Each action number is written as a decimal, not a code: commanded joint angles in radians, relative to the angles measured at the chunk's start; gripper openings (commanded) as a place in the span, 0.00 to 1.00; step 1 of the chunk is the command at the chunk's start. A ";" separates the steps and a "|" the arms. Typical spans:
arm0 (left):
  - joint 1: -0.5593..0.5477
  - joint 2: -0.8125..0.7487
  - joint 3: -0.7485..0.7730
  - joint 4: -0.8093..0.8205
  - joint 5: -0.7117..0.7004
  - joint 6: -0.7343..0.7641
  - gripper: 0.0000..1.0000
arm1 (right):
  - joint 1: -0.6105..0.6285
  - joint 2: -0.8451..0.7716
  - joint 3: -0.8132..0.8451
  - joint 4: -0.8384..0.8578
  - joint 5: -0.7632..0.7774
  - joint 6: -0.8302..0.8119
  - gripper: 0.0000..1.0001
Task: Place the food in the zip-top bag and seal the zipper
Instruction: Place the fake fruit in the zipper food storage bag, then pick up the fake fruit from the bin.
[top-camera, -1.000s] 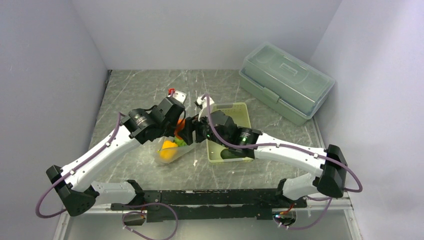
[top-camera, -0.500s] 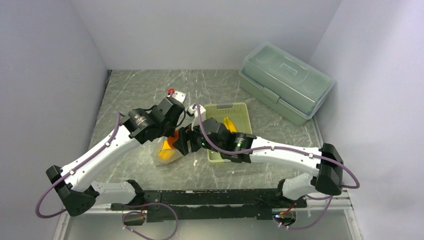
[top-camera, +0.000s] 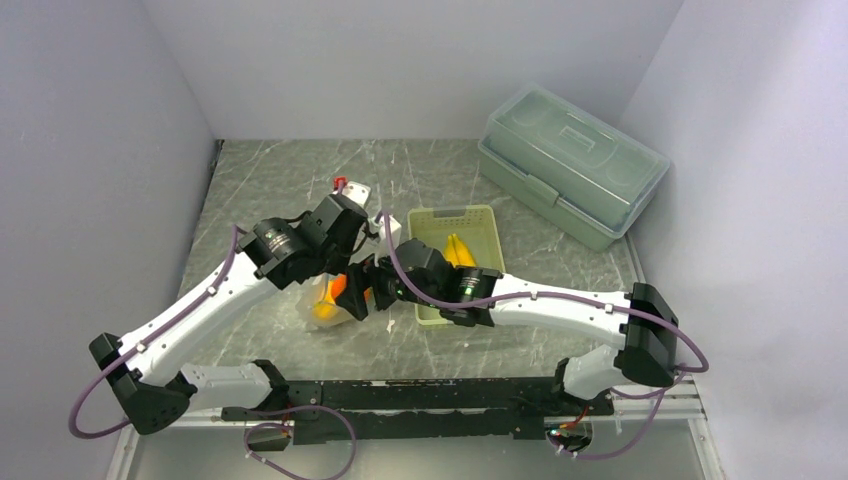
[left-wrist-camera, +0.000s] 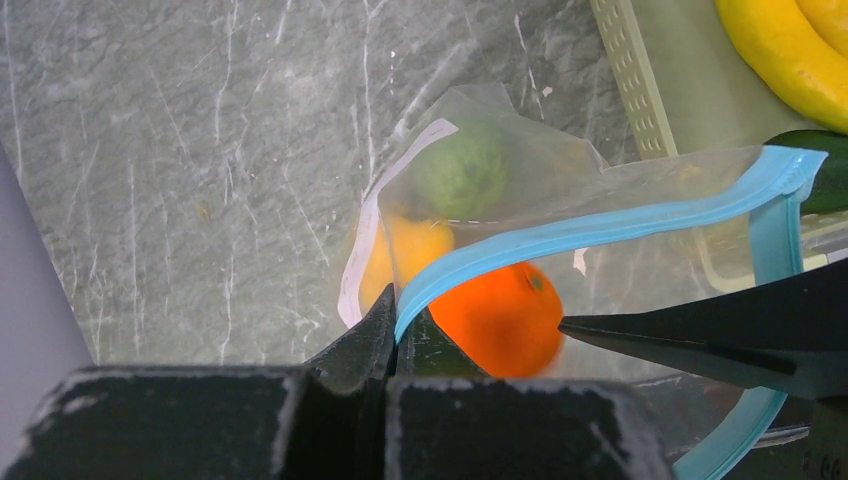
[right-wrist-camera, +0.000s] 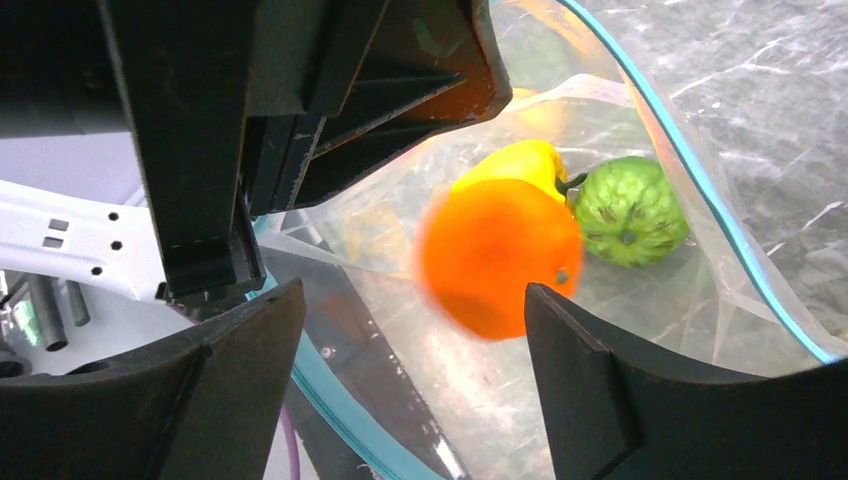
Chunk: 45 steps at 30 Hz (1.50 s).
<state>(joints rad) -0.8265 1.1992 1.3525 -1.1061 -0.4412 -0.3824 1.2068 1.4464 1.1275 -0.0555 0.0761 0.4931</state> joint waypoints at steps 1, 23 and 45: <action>-0.004 -0.032 0.023 0.012 0.004 -0.012 0.00 | 0.006 -0.011 -0.004 0.072 -0.043 0.006 0.86; -0.003 -0.023 0.003 0.026 0.004 -0.003 0.00 | 0.008 -0.273 -0.063 -0.038 0.155 -0.072 0.89; -0.004 -0.022 -0.020 0.055 -0.009 0.020 0.00 | -0.143 -0.336 0.007 -0.571 0.415 -0.063 0.77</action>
<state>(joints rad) -0.8265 1.1931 1.3426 -1.0943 -0.4412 -0.3782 1.1290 1.1069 1.0878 -0.5213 0.5182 0.4339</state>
